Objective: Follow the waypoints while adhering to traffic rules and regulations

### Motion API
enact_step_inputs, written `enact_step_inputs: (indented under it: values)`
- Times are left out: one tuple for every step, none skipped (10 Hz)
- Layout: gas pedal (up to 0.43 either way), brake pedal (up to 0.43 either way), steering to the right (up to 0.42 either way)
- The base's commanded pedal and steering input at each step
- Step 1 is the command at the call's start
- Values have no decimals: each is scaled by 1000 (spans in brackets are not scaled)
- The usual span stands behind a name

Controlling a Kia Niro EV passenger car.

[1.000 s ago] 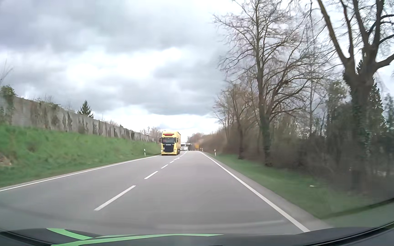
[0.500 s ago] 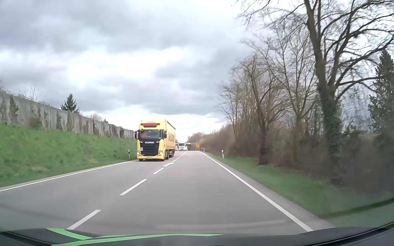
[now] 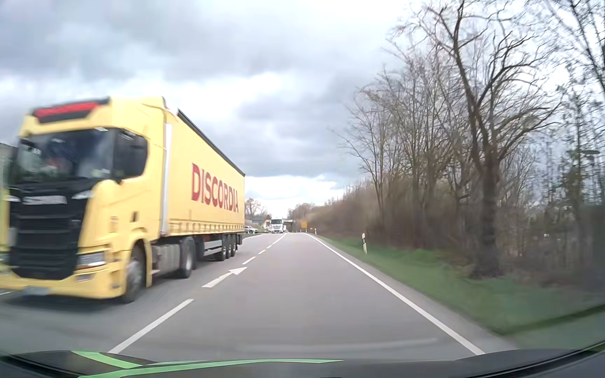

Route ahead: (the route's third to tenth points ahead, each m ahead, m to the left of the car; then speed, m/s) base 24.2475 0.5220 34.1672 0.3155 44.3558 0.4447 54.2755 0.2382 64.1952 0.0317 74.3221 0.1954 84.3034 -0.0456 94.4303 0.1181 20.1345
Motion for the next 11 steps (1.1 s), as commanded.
enact_step_inputs:
  values:
    - [157,0,2]
    - [157,0,2]
    - [157,0,2]
    - [157,0,2]
    - [150,0,2]
    - [150,0,2]
    - [150,0,1]
    - [150,0,1]
    - [150,0,1]
    - [150,0,2]
    - [150,0,1]
